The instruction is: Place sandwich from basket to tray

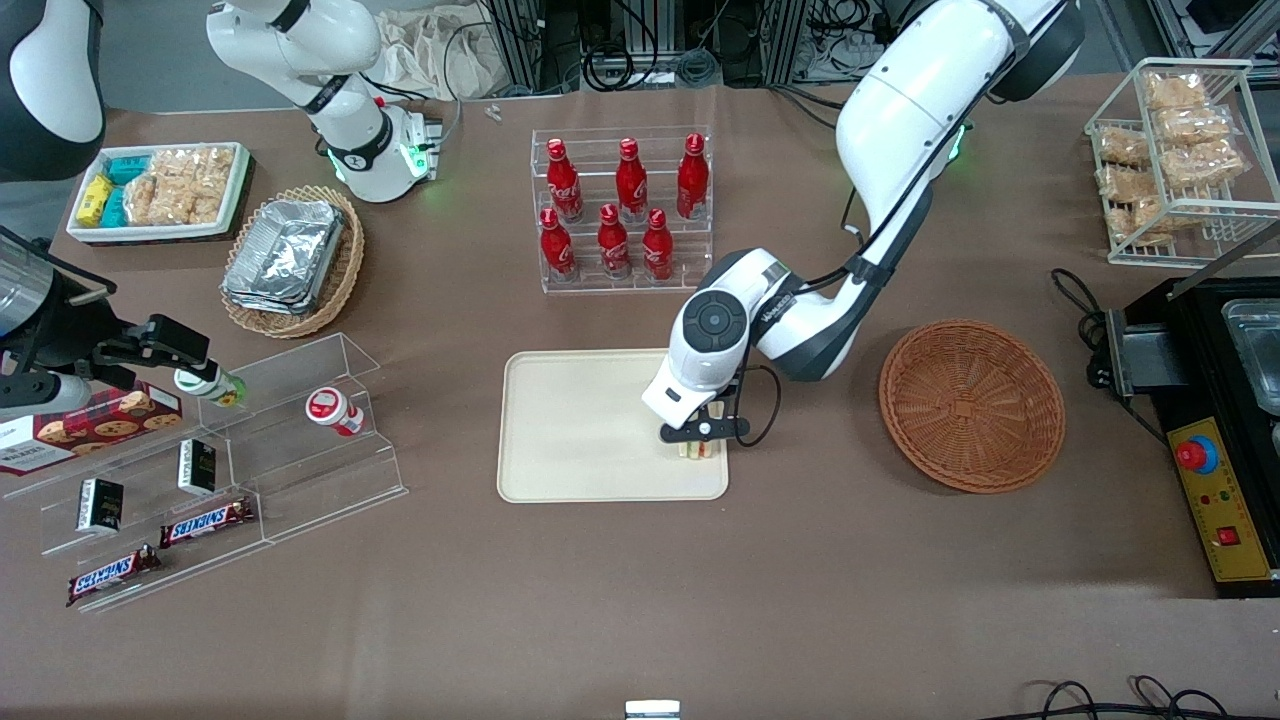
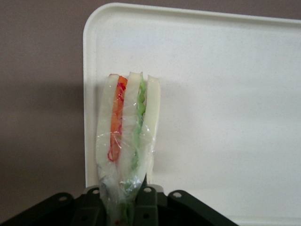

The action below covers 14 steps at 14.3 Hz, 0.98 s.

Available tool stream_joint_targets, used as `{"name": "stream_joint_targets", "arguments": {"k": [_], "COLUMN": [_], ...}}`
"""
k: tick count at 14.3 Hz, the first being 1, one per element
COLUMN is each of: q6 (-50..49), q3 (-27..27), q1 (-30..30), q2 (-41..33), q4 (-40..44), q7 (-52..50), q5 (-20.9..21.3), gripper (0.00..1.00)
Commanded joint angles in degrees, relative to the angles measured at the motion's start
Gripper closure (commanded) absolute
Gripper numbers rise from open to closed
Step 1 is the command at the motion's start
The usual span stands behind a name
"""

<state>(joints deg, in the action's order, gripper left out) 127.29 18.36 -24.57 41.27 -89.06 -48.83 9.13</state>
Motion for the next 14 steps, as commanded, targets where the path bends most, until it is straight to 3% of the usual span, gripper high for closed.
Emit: {"name": "stream_joint_targets", "arguments": {"k": [1,2,6,14], "q6": [0.2,-0.2,-9.9,-30.7], "q3": [-0.2,-0.3,-0.1,-0.1], "q1": [-0.1,0.1,3.9,20.4], "q2": [0.3,-0.1,-8.0,-28.2], "q4": [1.5,1.5,1.3,1.5], "q7": [-0.4,-0.6,1.3,30.6], "q5": [1.2,1.1,0.8,-0.5], "gripper": [0.13,0.02,0.01,0.01]}}
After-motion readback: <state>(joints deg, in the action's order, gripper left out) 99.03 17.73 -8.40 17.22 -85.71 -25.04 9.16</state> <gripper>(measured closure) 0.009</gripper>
